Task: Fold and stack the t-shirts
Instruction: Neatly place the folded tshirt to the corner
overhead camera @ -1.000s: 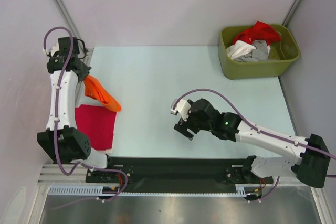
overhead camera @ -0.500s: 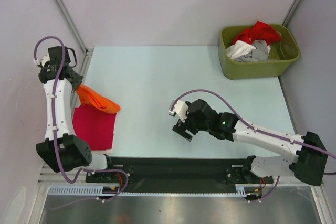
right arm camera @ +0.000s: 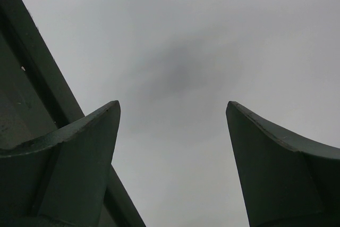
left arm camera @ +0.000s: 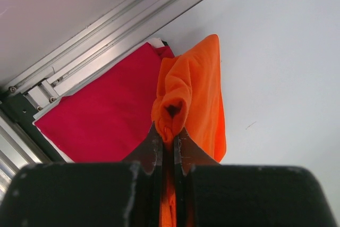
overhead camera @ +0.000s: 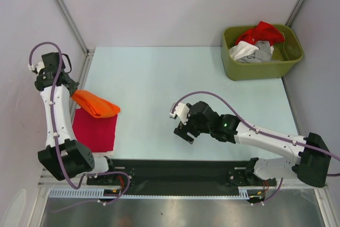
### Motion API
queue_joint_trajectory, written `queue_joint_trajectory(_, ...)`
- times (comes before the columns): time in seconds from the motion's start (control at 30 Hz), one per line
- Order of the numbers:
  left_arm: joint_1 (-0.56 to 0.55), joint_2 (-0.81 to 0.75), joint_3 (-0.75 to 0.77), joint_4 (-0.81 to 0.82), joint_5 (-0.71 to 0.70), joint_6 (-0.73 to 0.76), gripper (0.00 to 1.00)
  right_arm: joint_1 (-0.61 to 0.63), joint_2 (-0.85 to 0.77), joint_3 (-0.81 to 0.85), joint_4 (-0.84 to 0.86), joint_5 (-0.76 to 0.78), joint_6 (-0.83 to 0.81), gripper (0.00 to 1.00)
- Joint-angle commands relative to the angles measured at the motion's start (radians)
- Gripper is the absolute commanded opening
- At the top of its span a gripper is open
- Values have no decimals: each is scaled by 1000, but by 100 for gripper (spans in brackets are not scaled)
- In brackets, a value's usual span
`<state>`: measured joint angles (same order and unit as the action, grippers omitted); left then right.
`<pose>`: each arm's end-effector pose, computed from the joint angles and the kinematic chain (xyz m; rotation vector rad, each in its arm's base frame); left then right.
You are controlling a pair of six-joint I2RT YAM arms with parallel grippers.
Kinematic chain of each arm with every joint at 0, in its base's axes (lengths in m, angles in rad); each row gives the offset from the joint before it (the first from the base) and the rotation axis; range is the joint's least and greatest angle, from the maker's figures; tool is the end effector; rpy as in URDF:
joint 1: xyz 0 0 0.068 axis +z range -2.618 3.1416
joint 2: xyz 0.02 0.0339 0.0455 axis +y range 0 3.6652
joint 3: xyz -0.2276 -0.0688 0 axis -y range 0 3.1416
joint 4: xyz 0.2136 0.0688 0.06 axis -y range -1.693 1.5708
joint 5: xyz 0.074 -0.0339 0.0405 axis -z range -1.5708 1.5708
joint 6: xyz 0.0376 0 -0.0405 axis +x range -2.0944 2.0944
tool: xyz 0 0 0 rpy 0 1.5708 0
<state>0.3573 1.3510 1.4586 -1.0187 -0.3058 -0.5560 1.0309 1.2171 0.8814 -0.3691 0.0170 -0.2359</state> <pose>0.2243 0.0958 0.3314 -1.1925 2.1352 0.2916 0.1278 0.2121 0.2410 -1.3582 1.8649 0.3948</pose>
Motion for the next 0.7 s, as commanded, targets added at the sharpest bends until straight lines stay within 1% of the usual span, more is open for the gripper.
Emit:
queue_joint_trajectory(0.0, 19, -67, -1, 40, -9, 47, 0, 8, 1, 42, 30, -8, 14, 85)
queue_joint_trajectory(0.23, 45, -82, -84, 43, 34, 42, 0, 12, 9, 39, 38, -8, 21, 86)
queue_joint_trajectory(0.37, 66, -119, -153, 61, 5, 50, 0, 15, 9, 44, 33, -8, 23, 86)
queue_joint_trajectory(0.5, 89, -136, -181, 63, -12, 70, 0, 17, 10, 39, 32, -8, 17, 86)
queue_joint_trajectory(0.67, 126, -194, -276, 54, -49, 44, 0, 18, 16, 50, 33, -8, 15, 85)
